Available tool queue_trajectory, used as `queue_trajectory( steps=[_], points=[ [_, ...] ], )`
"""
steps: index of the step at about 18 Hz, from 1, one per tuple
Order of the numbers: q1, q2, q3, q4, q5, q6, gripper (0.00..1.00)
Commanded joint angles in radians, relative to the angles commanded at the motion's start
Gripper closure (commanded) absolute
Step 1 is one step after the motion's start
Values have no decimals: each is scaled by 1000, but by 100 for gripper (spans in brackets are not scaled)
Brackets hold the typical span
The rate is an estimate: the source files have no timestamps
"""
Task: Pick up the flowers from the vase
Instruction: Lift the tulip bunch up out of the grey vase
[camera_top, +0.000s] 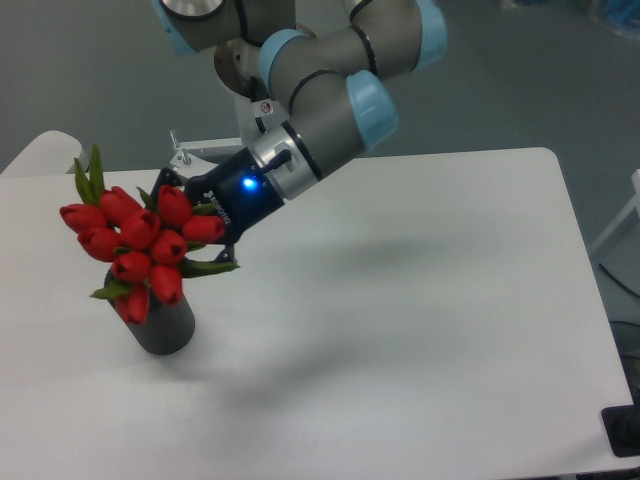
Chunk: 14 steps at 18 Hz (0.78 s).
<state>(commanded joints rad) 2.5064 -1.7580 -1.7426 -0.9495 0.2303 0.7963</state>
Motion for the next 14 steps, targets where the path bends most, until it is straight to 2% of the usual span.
queue_trajectory(
  steps=[5, 11, 14],
  points=[
    [42, 8, 6, 0, -45, -49, 85],
    [75, 8, 28, 0, -48, -65, 85],
    [91, -12, 69, 11, -34, -42, 85]
  ],
)
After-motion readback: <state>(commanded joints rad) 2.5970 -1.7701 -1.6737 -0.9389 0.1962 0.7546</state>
